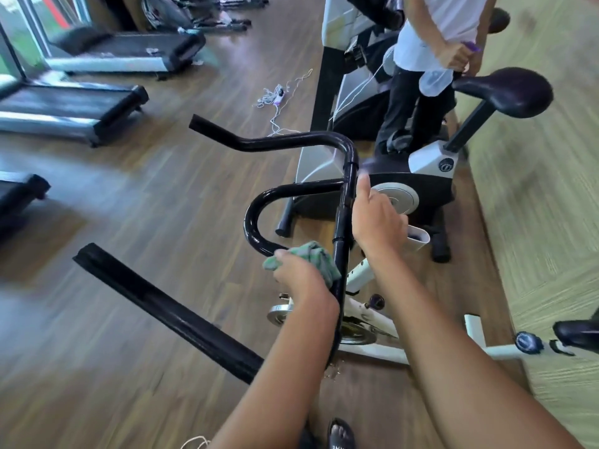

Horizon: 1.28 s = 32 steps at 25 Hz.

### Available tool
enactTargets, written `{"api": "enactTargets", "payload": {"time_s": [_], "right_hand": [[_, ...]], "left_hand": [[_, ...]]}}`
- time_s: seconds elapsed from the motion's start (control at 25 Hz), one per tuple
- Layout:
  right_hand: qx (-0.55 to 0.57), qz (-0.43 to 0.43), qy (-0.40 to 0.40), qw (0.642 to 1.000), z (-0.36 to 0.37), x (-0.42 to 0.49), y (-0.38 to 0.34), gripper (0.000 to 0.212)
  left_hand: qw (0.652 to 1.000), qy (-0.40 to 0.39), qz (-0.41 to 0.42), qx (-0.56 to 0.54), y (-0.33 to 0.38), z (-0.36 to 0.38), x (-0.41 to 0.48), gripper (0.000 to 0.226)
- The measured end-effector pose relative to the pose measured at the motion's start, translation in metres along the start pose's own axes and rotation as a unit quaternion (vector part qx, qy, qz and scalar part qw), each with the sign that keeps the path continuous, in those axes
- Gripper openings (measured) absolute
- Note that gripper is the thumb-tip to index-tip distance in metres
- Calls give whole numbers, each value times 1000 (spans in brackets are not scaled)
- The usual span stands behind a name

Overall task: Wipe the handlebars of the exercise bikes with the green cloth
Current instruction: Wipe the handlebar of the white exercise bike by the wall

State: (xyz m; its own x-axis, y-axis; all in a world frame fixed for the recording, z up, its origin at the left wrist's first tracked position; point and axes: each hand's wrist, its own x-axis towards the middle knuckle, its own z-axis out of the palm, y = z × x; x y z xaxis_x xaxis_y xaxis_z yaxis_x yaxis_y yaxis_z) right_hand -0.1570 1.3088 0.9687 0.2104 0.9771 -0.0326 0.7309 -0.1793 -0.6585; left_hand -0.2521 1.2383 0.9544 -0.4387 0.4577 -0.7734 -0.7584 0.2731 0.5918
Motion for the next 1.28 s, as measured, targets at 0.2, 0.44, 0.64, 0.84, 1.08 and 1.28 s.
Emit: {"api": "enactTargets", "payload": {"time_s": [0.2,0.44,0.64,0.84,1.08,1.28], "right_hand": [[12,8,-14,1000,-1,-1,-2,74],[20,24,-23,999,-15,-8,-4,73],[27,73,-18,997,-12,-2,-5,77],[-4,94,16,995,-6,-2,-9,76],[-32,118,-1,992,0,5,-16,63],[-15,-14,156,987,6,-28,-64,31]], "left_hand": [[1000,-1,-2,-27,6,1,13,53],[965,50,206,152,71,5,77,25],[655,37,387,648,108,33,84,45],[412,-52,579,702,96,62,82,47],[324,-218,603,695,98,90,79,40],[524,-219,581,582,149,83,70,45]]}}
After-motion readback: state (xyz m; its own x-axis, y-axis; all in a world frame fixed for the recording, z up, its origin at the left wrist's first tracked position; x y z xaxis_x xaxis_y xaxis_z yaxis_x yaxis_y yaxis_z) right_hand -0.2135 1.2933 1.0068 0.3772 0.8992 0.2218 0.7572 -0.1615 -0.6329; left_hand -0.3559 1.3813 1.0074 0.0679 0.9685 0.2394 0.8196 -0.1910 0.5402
